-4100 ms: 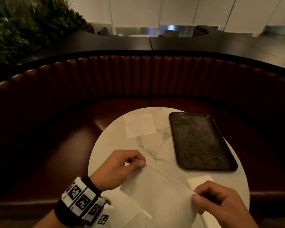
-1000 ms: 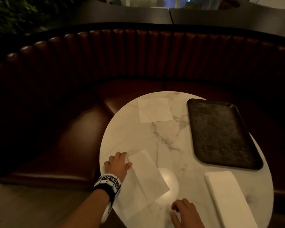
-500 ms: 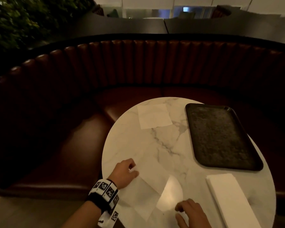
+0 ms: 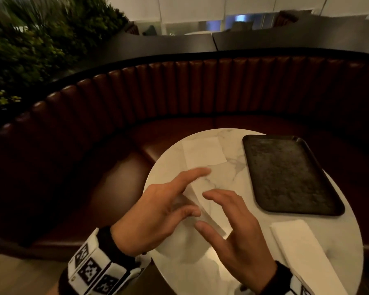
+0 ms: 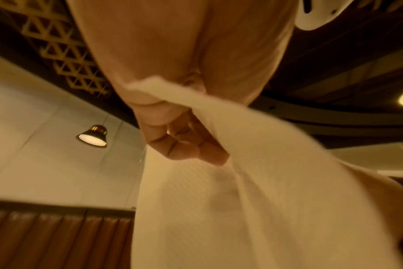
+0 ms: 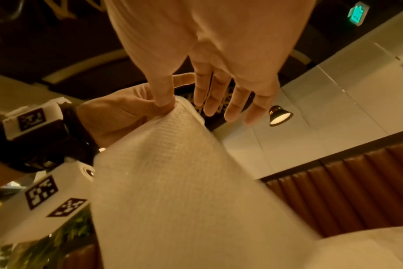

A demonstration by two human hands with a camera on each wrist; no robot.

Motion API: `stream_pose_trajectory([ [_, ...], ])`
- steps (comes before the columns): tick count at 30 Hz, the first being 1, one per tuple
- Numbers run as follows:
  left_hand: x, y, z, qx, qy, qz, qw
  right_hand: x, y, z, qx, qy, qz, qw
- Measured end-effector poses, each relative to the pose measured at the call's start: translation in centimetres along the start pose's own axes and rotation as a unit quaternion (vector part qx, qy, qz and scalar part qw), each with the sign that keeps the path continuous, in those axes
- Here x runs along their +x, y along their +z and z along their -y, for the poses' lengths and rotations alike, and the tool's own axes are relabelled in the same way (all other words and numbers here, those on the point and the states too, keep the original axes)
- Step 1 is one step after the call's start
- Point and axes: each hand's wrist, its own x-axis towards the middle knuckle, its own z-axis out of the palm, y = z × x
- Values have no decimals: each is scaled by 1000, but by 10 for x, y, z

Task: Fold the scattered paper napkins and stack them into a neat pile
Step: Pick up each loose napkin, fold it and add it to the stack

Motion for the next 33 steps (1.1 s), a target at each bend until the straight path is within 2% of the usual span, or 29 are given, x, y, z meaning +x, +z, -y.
stream_pose_trajectory([
  [3,8,-7,-6,83,55,30,995,4,-2,3,11,-14,-3,1000],
  [10,22,-12,-12,195,41,48,979,-4,-10,0,1,1,-42,999],
  [15,35,-11,-21,285,34,40,957,3,-21,8,16,30,0,999],
  [18,40,-12,-24,279,25,55,958,15,-21,11,20,-4,-17,1000],
  [21,51,-17,-21,204,36,77,975,14,-23,6,42,1,-41,998],
  [23,60,-17,-17,141,12,86,986,1,-28,-1,62,42,-31,997],
  [27,85,-5,3,40,-75,89,992,-41,-49,-23,119,183,18,976],
  [30,112,29,25,18,-100,139,985,-70,-66,-42,175,294,38,939],
  [33,142,89,43,12,-102,182,978,-95,-84,-69,206,402,12,892],
])
